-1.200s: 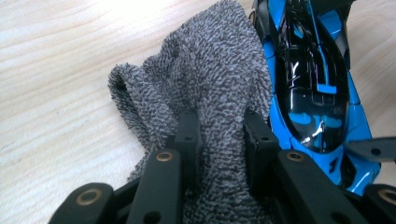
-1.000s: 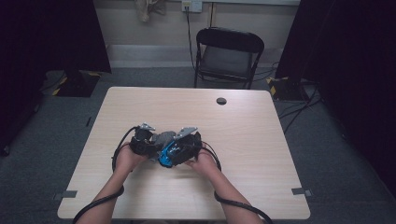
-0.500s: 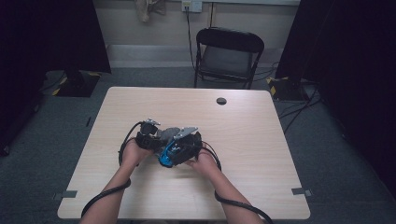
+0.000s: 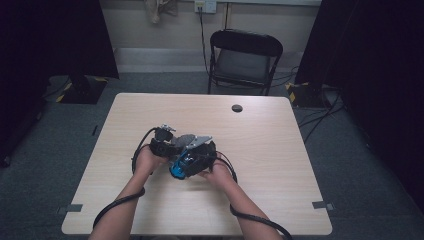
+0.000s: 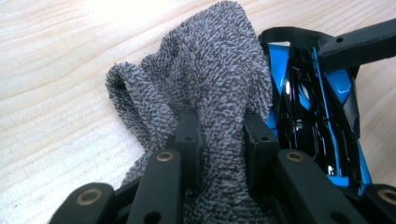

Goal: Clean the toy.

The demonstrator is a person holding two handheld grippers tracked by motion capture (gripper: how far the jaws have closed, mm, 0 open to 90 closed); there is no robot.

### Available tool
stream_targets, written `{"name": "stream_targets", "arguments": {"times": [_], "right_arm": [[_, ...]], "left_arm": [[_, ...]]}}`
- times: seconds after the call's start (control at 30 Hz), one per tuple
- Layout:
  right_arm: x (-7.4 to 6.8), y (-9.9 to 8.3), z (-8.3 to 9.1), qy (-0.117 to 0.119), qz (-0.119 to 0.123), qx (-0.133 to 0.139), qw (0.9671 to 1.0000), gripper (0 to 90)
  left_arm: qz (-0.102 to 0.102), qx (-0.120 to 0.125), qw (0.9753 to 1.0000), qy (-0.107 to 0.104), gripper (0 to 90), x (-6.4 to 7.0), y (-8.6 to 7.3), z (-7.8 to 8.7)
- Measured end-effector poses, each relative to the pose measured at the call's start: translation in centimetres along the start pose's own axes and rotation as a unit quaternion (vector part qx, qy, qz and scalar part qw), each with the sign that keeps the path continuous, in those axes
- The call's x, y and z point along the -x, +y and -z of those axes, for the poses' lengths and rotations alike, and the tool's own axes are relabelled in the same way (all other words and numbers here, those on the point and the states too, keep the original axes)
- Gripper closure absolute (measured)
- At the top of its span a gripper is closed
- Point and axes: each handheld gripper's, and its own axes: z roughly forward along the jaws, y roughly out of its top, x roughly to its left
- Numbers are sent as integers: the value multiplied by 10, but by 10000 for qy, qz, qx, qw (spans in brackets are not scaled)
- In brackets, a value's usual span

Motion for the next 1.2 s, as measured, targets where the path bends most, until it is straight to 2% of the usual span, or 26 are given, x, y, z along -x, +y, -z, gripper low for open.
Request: {"name": "stream_targets", "arguments": {"times": [0.43, 0.8, 0.93, 0.97, 1.0, 1.07, 1.13, 1.17, 1.2], "right_arm": [[2, 0, 0, -2, 4, 4, 10000, 0], [3, 0, 0, 14, 17, -16, 10000, 0], [3, 0, 0, 10, 15, -16, 10000, 0], [3, 0, 0, 9, 11, -13, 10000, 0], [4, 0, 0, -2, 17, -8, 10000, 0], [5, 0, 0, 7, 26, 12, 10000, 0], [6, 1, 0, 13, 9, -39, 10000, 0], [6, 1, 0, 12, 16, -51, 10000, 0], [6, 2, 0, 12, 15, -70, 10000, 0]], "left_arm": [[37, 75, 9999, 71, 718, 2, 10, -9], [-99, 255, 9995, 179, 716, 5, 20, -16], [-140, 399, 9986, 308, 716, 7, 24, -13], [-89, 521, 9981, 323, 715, 10, 24, -14], [-252, 447, 9980, 359, 714, 10, 25, -11], [-324, 436, 9978, 371, 712, 11, 27, -8], [-320, 488, 9975, 402, 706, 11, 29, -3], [-383, 423, 9976, 396, 704, 10, 29, -1], [-314, 474, 9975, 420, 702, 11, 29, -1]]}}
